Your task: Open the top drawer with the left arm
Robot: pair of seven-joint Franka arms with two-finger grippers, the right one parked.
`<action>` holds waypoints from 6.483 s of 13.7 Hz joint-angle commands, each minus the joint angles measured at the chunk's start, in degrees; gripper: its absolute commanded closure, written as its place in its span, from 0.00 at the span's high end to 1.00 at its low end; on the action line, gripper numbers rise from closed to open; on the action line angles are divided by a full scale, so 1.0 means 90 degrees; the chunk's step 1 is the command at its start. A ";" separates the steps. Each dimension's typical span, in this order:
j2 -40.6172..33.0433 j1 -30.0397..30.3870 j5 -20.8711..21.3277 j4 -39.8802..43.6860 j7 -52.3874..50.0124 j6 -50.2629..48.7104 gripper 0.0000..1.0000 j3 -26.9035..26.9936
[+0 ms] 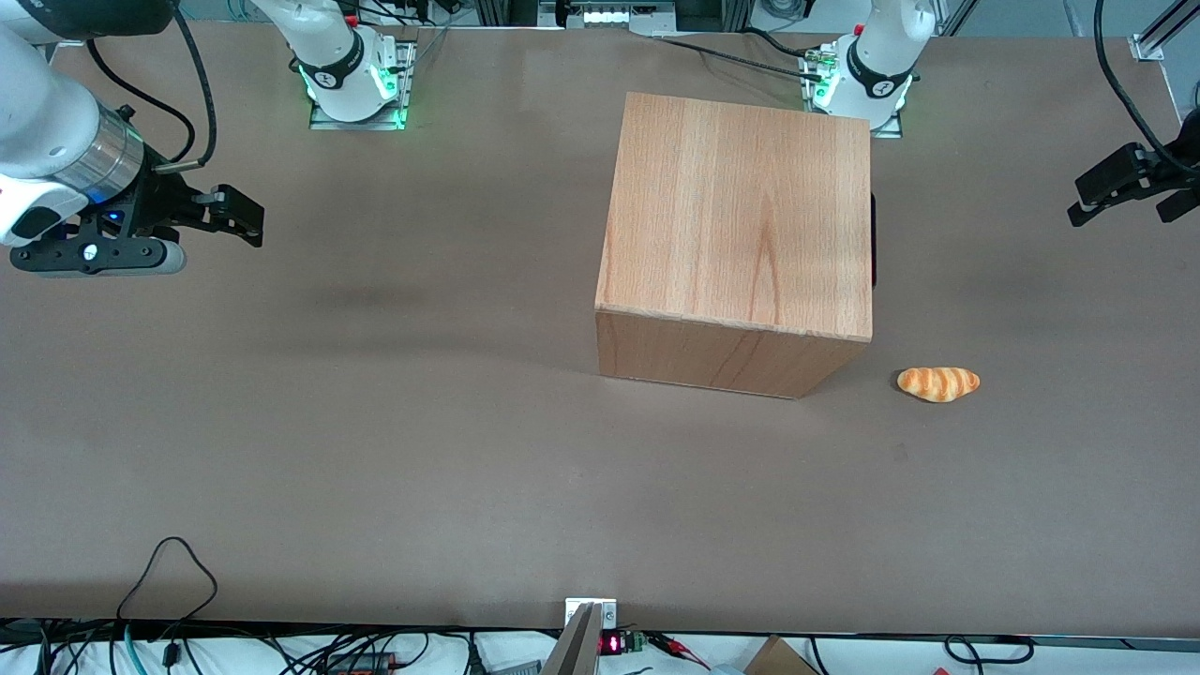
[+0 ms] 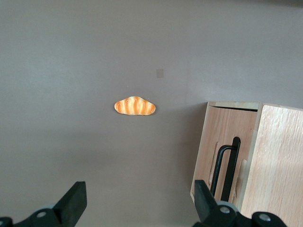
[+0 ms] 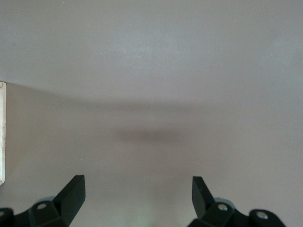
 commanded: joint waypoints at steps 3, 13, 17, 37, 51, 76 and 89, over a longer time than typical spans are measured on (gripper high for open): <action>0.0045 0.0013 0.0117 0.0139 0.0009 -0.0110 1.00 -0.0044; 0.0055 -0.0026 0.0011 -0.0425 0.0019 -0.0169 1.00 -0.0073; 0.0055 -0.0045 -0.0341 -0.1138 0.0009 0.0299 1.00 -0.0180; 0.0250 -0.0036 -0.1396 -0.3220 0.0321 0.1844 1.00 -0.0717; 0.0562 -0.0045 -0.1435 -0.3308 0.0585 0.1844 1.00 -0.0717; 0.0836 0.0716 -0.0196 -0.2967 0.0624 0.2117 1.00 -0.0610; 0.1295 0.1771 -0.0107 -0.2556 0.0644 0.2283 1.00 -0.0610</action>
